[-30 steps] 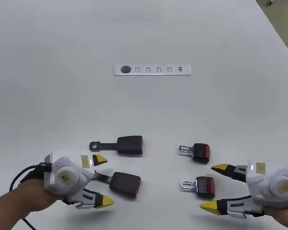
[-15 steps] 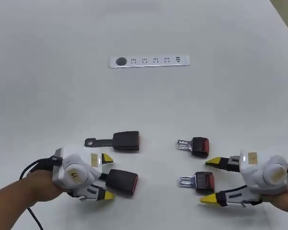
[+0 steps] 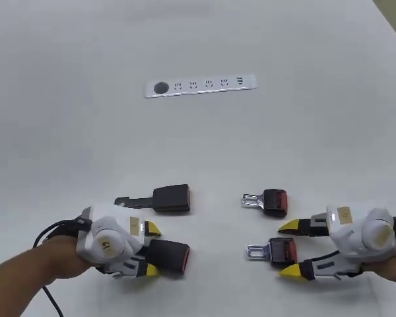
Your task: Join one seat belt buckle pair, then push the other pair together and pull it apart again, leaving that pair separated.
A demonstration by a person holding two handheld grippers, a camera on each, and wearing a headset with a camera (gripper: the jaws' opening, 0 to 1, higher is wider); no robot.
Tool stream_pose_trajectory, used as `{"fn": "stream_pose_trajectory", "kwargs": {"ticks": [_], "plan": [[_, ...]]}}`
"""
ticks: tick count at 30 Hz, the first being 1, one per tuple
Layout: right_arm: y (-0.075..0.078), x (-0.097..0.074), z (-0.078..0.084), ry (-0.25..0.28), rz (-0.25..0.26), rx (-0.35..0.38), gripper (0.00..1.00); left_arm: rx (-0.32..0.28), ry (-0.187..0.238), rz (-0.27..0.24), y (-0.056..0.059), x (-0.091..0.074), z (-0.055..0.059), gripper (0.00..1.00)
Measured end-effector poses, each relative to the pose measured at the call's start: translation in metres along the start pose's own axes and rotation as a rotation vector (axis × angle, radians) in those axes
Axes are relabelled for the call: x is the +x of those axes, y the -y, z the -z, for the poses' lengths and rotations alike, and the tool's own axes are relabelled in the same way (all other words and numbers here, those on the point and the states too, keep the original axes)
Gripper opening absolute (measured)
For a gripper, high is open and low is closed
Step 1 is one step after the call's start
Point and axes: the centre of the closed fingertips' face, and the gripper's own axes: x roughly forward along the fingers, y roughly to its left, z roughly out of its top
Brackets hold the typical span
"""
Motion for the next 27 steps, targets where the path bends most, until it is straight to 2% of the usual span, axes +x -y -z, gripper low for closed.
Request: {"fn": "stream_pose_trajectory", "kwargs": {"ticks": [3, 5, 7, 9, 12, 17, 27], "plan": [[0.0008, -0.0007, 0.0001, -0.001, -0.008, -0.004, 0.39, -0.014, 0.011, -0.009, 0.0012, 0.0005, -0.0012, 0.38], [0.0007, -0.0005, 0.0004, -0.005, -0.019, -0.013, 0.38, -0.031, 0.019, -0.038, 0.0013, 0.0006, -0.0022, 0.35], [0.0008, -0.0005, 0.0003, -0.008, -0.025, -0.019, 0.38, -0.088, 0.043, -0.062, 0.0005, 0.0009, -0.0024, 0.35], [0.0005, -0.001, -0.0001, -0.004, -0.028, -0.017, 0.38, -0.071, 0.047, -0.062, 0.0013, -0.0003, -0.0005, 0.35], [0.0008, -0.0012, 0.0003, 0.0, -0.031, -0.009, 0.38, -0.085, 0.053, -0.063, 0.0004, -0.0007, -0.0011, 0.34], [0.0011, -0.0013, 0.0009, 0.014, -0.028, -0.005, 0.37, -0.068, 0.052, -0.057, 0.0009, -0.0004, -0.0016, 0.34], [0.0016, -0.0017, -0.0001, 0.052, -0.015, 0.014, 0.37, -0.033, 0.017, -0.03, 0.0013, 0.0005, -0.0006, 0.34]]}}
